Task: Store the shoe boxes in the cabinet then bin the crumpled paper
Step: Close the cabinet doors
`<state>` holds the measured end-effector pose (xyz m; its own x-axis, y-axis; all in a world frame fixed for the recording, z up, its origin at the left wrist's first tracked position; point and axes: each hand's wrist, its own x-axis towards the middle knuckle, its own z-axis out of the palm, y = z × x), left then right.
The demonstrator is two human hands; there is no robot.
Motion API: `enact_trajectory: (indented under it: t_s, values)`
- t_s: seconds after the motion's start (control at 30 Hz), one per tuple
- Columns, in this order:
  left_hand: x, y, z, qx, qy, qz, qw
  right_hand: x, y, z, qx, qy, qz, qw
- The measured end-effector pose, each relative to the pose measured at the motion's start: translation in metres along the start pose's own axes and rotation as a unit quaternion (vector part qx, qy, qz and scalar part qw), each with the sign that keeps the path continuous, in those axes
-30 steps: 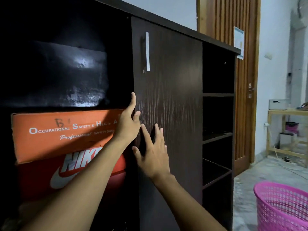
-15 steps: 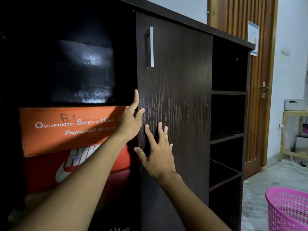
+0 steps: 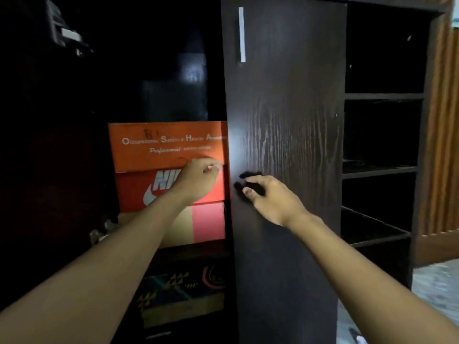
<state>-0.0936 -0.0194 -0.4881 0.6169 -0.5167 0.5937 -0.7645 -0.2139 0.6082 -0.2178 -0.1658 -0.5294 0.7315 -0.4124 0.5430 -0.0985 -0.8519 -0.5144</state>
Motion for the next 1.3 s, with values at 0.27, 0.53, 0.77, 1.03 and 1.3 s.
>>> enact_trajectory:
  t_s: [0.27, 0.53, 0.77, 1.03, 1.3]
  values:
    - [-0.116, 0.044, -0.101, 0.053, 0.136, 0.016, 0.989, -0.049, -0.069, 0.047, 0.235, -0.036, -0.137, 0.961]
    - [-0.201, 0.090, -0.232, 0.372, 0.463, 0.252, 0.764, -0.105, -0.189, 0.098, 0.382, -0.166, -0.234, 0.878]
    - [-0.209, 0.060, -0.282, 0.045, 0.338, -0.029, 0.940, -0.143, -0.260, 0.117, 0.378, -0.185, -0.297, 0.857]
    - [-0.207, 0.068, -0.253, -0.008, 0.270, 0.046, 0.962, -0.158, -0.254, 0.115, 0.346, -0.109, -0.315, 0.877]
    - [-0.145, 0.079, -0.138, 0.009, 0.193, 0.153, 0.969, -0.124, -0.133, 0.067, 0.387, -0.017, -0.307, 0.869]
